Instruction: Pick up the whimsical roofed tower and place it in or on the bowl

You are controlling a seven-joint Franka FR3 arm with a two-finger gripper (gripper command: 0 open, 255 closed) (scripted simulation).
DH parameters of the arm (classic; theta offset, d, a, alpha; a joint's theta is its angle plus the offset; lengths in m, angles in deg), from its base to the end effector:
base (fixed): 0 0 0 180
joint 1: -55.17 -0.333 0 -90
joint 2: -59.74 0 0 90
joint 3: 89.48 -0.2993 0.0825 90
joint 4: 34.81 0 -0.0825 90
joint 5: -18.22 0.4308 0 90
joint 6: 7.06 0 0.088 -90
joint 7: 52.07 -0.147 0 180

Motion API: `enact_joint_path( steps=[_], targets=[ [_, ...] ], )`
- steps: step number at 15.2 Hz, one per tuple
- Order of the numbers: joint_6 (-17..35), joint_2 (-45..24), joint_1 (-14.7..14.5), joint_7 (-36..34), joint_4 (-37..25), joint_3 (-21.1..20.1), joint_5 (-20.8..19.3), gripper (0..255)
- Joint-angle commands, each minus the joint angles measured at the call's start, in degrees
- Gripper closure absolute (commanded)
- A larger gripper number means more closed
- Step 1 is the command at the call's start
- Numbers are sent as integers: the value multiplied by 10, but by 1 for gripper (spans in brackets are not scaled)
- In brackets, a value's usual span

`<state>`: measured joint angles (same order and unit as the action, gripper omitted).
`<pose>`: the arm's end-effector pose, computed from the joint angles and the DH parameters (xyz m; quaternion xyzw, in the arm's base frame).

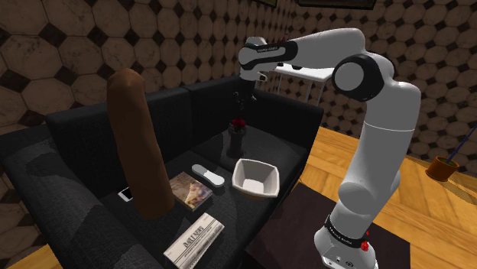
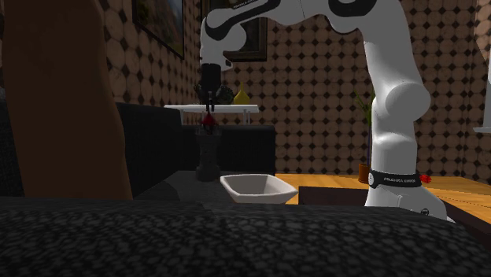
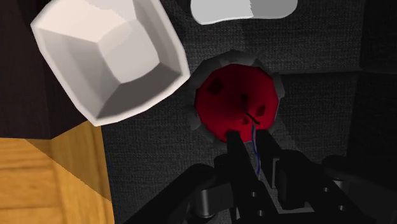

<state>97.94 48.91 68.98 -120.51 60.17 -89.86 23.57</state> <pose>0.6448 -0.1427 0.4258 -0.7464 0.6639 0.0273 0.0372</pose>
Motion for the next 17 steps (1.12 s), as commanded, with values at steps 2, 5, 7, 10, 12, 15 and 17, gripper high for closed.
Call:
enact_joint_path(
  steps=[2, 5, 7, 10, 12, 15, 17],
  targets=[
    [-23, 3, 0, -1, -21, 0, 0, 255],
    [-46, 3, 1, -3, -43, 0, -1, 255],
    [-61, 2, 1, -4, -60, 0, -1, 255],
    [-85, 0, 1, -6, -86, 0, -1, 255],
    [-101, -2, 1, -8, -104, 1, -2, 255],
    [-126, -6, 1, -10, -133, 1, -2, 255],
    [-135, 13, 1, -11, -123, 1, -2, 255]
  ],
)
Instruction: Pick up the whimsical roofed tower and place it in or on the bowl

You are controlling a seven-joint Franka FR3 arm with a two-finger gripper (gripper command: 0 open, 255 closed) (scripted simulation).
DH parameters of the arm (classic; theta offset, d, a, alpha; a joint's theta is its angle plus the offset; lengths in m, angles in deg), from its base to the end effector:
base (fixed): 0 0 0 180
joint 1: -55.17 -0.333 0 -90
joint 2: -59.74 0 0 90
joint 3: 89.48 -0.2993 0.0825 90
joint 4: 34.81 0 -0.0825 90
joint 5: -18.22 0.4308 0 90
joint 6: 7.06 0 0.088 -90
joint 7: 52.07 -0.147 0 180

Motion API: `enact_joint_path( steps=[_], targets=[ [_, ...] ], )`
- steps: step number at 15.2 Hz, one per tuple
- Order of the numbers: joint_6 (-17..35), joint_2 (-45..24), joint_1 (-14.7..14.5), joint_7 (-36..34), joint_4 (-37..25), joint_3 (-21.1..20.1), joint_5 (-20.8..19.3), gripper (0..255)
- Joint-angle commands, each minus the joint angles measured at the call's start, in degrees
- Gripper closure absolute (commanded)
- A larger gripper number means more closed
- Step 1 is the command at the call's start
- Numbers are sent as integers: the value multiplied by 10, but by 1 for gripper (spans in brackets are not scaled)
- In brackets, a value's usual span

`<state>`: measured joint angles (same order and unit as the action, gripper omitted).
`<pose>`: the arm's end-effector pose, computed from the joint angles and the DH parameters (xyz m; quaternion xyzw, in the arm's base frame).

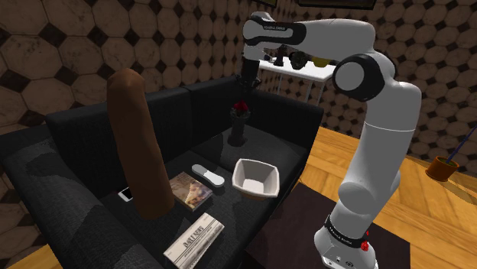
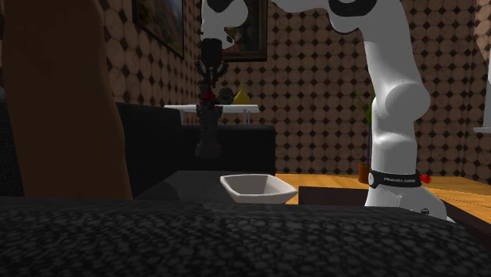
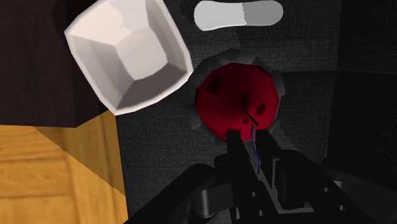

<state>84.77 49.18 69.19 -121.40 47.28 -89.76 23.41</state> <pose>0.6403 -0.1434 0.5270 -0.7466 0.6637 0.0276 0.0371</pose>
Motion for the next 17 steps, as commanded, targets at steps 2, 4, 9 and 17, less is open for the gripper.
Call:
enact_joint_path(
  steps=[2, 4, 9, 17],
  targets=[
    [-13, 49, -1, -3, 34, -1, 0, 255],
    [-26, 86, -1, -4, 59, -1, 0, 255],
    [-66, 171, -2, -9, 103, -1, 1, 255],
    [-139, 281, -2, -17, 141, -1, 3, 255]
  ],
)
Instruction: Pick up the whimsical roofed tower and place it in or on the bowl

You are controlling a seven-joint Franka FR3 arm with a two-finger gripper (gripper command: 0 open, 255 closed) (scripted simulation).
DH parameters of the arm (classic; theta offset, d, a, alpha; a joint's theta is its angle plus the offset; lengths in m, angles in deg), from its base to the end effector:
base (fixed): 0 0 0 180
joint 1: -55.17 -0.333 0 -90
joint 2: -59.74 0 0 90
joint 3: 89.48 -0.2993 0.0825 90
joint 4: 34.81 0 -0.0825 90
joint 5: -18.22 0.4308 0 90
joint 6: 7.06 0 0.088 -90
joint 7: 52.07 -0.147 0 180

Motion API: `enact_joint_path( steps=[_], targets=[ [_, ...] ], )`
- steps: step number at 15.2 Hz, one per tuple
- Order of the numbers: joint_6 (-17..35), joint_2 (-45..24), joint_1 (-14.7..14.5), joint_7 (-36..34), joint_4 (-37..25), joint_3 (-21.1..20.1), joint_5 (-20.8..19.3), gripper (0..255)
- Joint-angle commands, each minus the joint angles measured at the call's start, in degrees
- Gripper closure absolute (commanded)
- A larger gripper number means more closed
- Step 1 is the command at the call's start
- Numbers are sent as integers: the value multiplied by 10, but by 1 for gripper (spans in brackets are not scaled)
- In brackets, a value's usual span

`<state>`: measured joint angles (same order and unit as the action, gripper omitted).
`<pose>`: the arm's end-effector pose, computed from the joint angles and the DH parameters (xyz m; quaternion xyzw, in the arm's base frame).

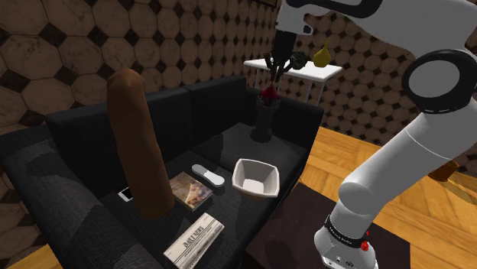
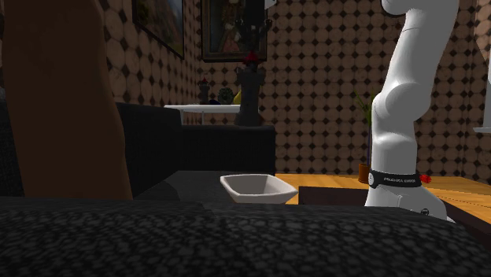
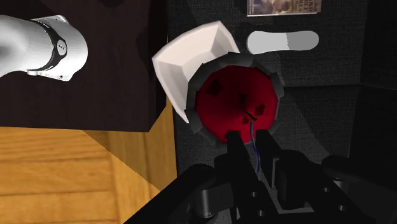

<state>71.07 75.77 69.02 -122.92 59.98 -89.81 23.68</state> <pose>0.4795 -0.0990 0.6611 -0.7465 0.6638 0.0268 0.0376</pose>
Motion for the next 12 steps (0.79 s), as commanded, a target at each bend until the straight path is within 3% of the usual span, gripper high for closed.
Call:
enact_joint_path(
  steps=[1, 12],
  targets=[
    [7, 19, 0, -1, 26, -1, 0, 255],
    [93, 52, 0, 6, 146, -3, 0, 255]
  ],
)
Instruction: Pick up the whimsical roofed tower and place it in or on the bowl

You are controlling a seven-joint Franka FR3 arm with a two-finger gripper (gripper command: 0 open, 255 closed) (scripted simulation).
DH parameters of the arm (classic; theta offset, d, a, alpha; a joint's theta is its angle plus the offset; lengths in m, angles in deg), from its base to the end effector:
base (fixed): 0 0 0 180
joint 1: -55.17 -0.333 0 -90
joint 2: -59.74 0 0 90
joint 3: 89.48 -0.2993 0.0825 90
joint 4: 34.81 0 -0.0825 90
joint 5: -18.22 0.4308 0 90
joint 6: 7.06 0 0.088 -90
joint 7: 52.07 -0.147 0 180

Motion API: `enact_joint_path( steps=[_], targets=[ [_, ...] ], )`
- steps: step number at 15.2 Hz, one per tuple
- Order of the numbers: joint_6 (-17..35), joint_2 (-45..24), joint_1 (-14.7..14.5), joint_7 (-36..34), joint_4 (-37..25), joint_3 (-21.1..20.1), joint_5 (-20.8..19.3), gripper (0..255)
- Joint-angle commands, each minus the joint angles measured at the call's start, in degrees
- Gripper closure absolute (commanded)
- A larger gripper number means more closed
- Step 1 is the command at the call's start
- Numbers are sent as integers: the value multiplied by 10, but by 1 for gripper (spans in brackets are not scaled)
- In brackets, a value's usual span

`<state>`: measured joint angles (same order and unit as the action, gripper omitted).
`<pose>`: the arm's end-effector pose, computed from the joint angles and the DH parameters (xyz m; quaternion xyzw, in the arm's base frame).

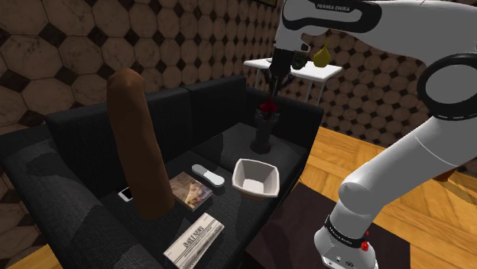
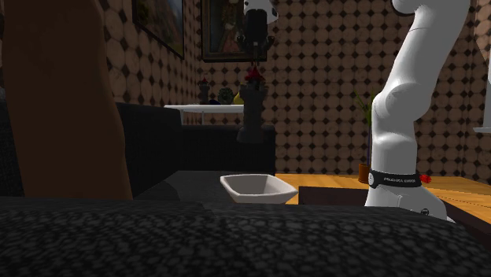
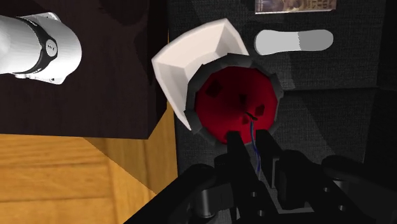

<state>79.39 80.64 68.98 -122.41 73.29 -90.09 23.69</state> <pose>0.4733 -0.0954 0.5980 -0.7465 0.6637 0.0276 0.0371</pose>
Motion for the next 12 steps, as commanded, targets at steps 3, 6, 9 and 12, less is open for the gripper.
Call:
enact_joint_path(
  steps=[3, 6, 9, 12],
  targets=[
    [33, 10, 0, 3, 42, 0, 0, 255],
    [56, 15, 0, 5, 70, -1, 0, 255],
    [78, 19, 0, 7, 96, -1, 1, 255],
    [101, 22, 0, 9, 122, -1, 1, 255]
  ],
)
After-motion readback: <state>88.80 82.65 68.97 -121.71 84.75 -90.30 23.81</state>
